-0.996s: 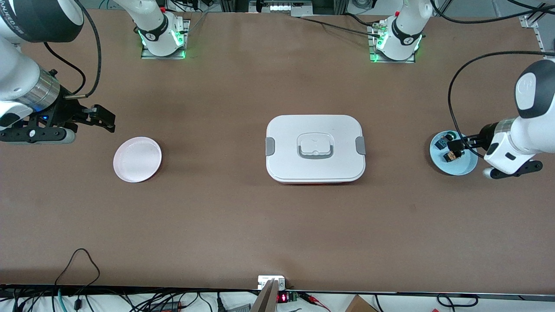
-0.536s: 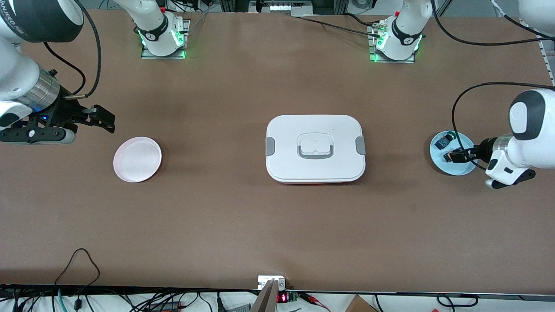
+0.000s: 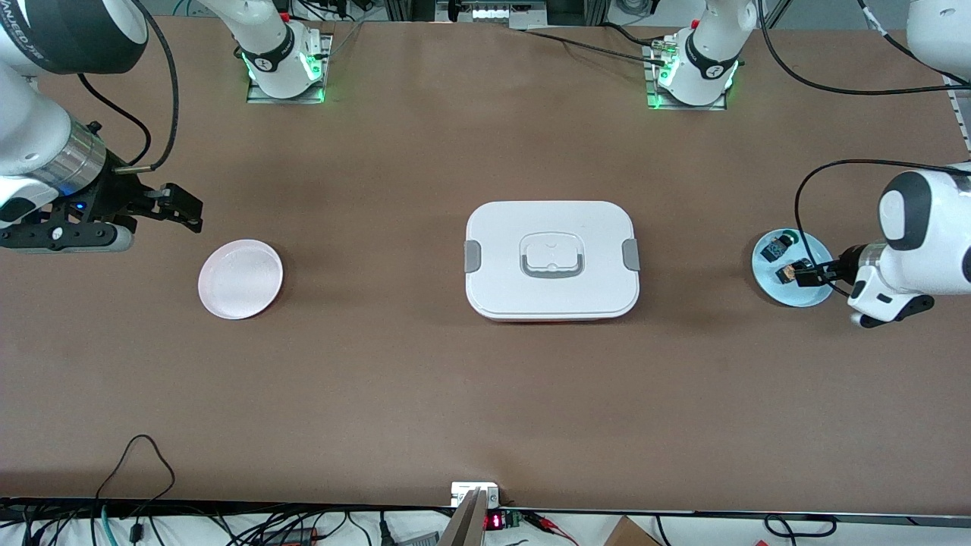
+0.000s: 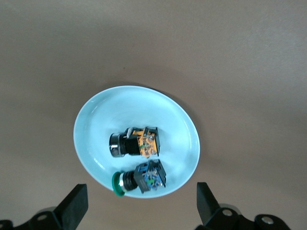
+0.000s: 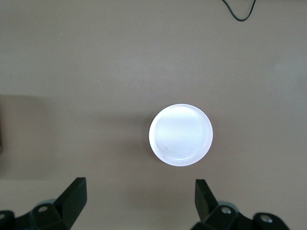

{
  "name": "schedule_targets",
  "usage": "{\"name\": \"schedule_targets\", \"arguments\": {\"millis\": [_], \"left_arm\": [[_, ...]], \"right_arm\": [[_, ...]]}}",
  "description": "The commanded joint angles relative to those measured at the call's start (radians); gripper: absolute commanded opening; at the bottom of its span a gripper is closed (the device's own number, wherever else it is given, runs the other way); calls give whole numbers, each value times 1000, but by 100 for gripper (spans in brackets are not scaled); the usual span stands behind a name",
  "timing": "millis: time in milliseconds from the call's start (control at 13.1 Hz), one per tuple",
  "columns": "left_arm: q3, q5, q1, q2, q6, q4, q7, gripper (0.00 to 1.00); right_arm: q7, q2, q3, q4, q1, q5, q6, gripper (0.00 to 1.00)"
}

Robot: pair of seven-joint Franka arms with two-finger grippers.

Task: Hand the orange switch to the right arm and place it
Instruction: 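Lower the left gripper onto the orange switch in the blue dish and grasp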

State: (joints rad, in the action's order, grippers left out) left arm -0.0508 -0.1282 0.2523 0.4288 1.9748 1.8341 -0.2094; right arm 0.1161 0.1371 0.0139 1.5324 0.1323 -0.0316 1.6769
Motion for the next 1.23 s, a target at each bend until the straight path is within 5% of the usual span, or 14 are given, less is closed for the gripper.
{"name": "schedule_targets", "arguments": {"millis": [0,307,920,1149], "left_arm": [[-3,-31,12,-12,116,86,-5,100],[-3,-31,50,-1,277,194,7,100],[-4,-31,96,84,374,198,45,99],[-4,-30,96,102,372,198,42,85]], "right_arm": [[7,-4,8,-3,-2,-13,3,100],[7,-2,8,-3,-3,-14,3,100],[8,-1,6,-3,-11,-13,4,100],[7,-1,8,-3,-11,-27,7,100]]}}
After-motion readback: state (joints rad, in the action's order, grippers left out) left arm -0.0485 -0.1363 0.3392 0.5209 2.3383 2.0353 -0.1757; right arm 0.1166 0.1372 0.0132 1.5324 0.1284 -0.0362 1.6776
